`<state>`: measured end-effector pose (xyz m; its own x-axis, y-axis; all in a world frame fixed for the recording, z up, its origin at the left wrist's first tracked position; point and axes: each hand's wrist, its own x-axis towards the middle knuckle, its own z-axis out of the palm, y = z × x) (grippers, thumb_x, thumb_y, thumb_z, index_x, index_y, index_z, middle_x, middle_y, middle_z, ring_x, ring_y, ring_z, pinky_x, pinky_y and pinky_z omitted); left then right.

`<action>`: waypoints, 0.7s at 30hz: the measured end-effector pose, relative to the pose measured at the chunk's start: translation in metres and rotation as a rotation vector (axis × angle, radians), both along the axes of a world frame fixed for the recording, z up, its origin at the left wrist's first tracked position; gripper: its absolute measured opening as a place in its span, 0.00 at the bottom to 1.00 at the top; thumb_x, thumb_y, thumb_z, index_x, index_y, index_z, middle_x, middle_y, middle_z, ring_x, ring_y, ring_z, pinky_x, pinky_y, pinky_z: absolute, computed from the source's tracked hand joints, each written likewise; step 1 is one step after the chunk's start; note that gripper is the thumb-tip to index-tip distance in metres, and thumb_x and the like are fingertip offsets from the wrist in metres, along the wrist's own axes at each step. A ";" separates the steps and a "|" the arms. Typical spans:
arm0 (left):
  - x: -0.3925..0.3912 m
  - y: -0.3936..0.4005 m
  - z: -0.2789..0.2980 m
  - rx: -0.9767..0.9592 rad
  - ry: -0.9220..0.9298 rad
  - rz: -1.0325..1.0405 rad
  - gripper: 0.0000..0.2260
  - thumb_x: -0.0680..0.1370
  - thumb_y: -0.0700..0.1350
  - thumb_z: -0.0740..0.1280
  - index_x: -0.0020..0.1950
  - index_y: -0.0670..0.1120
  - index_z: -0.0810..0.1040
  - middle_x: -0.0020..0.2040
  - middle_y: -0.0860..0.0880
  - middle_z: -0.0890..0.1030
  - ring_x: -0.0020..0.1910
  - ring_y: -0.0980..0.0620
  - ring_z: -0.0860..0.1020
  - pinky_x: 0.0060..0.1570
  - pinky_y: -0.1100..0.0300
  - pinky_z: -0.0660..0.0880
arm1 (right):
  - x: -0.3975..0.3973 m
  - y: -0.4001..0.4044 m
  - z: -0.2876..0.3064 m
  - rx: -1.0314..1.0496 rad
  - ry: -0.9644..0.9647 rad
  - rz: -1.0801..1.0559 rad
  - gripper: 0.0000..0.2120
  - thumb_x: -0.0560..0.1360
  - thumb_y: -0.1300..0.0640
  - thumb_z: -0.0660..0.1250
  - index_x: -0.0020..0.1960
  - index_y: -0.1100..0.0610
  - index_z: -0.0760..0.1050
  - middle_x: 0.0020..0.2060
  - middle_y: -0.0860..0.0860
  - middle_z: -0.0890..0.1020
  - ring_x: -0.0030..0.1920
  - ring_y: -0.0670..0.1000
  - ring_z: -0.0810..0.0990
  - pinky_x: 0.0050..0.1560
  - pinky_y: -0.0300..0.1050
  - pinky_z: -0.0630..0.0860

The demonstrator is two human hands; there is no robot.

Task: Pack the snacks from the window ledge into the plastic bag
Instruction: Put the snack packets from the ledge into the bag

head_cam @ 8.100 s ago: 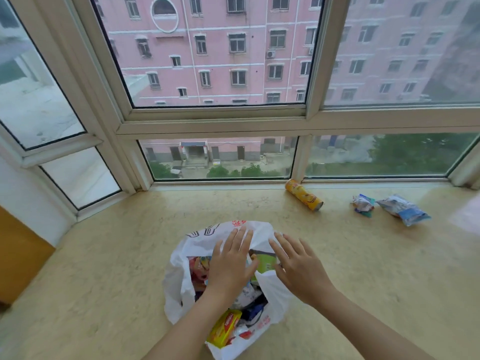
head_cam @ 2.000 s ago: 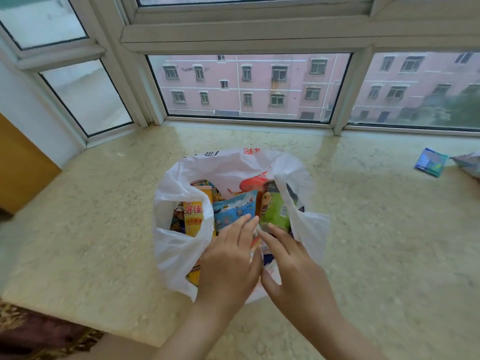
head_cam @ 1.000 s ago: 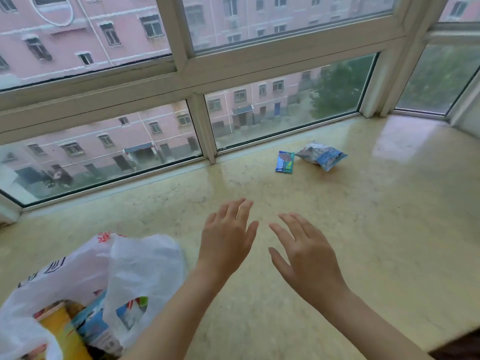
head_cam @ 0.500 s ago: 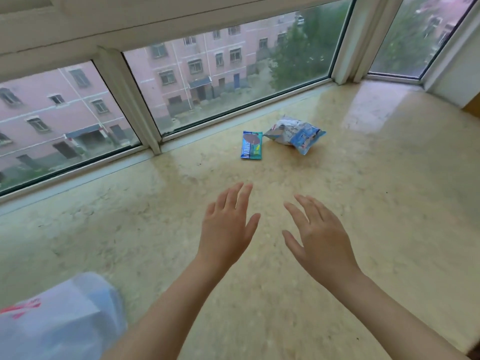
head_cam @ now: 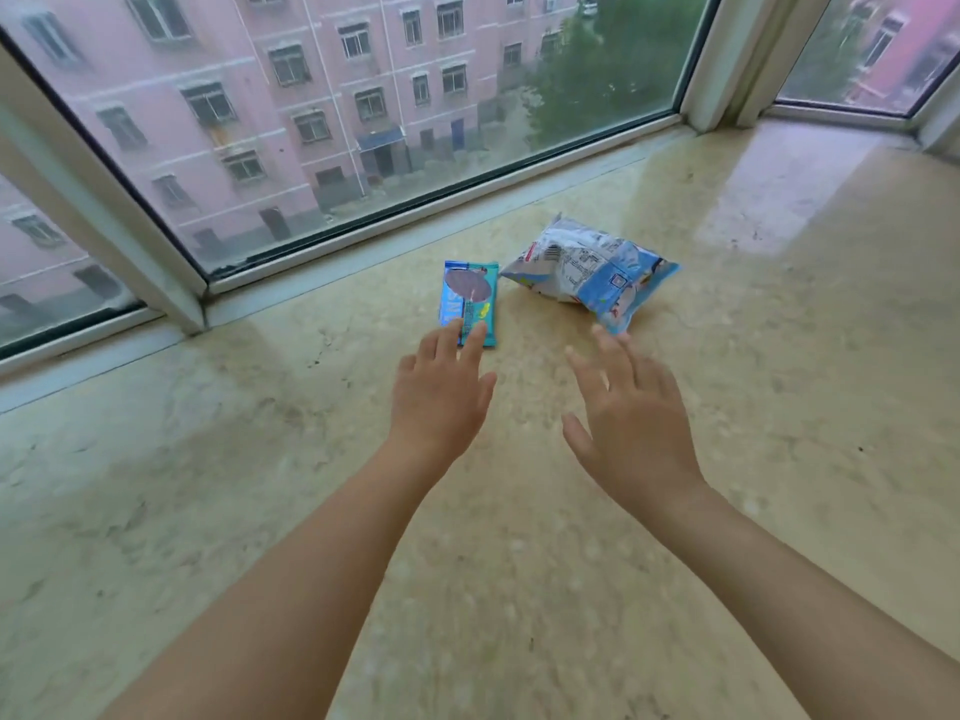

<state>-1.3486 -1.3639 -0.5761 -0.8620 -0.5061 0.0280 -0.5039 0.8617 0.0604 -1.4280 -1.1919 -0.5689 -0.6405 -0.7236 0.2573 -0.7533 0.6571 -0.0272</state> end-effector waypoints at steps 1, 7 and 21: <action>-0.011 -0.007 -0.007 0.011 -0.020 0.017 0.27 0.81 0.57 0.53 0.78 0.51 0.51 0.78 0.47 0.54 0.74 0.46 0.57 0.65 0.51 0.62 | -0.013 -0.008 -0.005 0.015 0.010 -0.017 0.31 0.64 0.55 0.75 0.65 0.60 0.73 0.67 0.63 0.71 0.66 0.66 0.71 0.60 0.65 0.71; -0.070 -0.035 -0.042 0.020 -0.041 0.055 0.29 0.80 0.62 0.51 0.78 0.55 0.47 0.79 0.43 0.44 0.77 0.44 0.45 0.71 0.46 0.53 | -0.090 -0.057 -0.008 0.051 0.053 -0.142 0.36 0.71 0.50 0.69 0.75 0.55 0.59 0.76 0.61 0.55 0.75 0.65 0.55 0.68 0.70 0.56; -0.056 -0.034 -0.043 0.039 -0.072 -0.008 0.23 0.82 0.59 0.45 0.78 0.57 0.51 0.79 0.44 0.49 0.78 0.46 0.49 0.67 0.51 0.62 | -0.088 -0.087 -0.010 0.250 -0.186 -0.147 0.40 0.76 0.51 0.64 0.78 0.52 0.42 0.75 0.59 0.55 0.73 0.62 0.56 0.66 0.68 0.61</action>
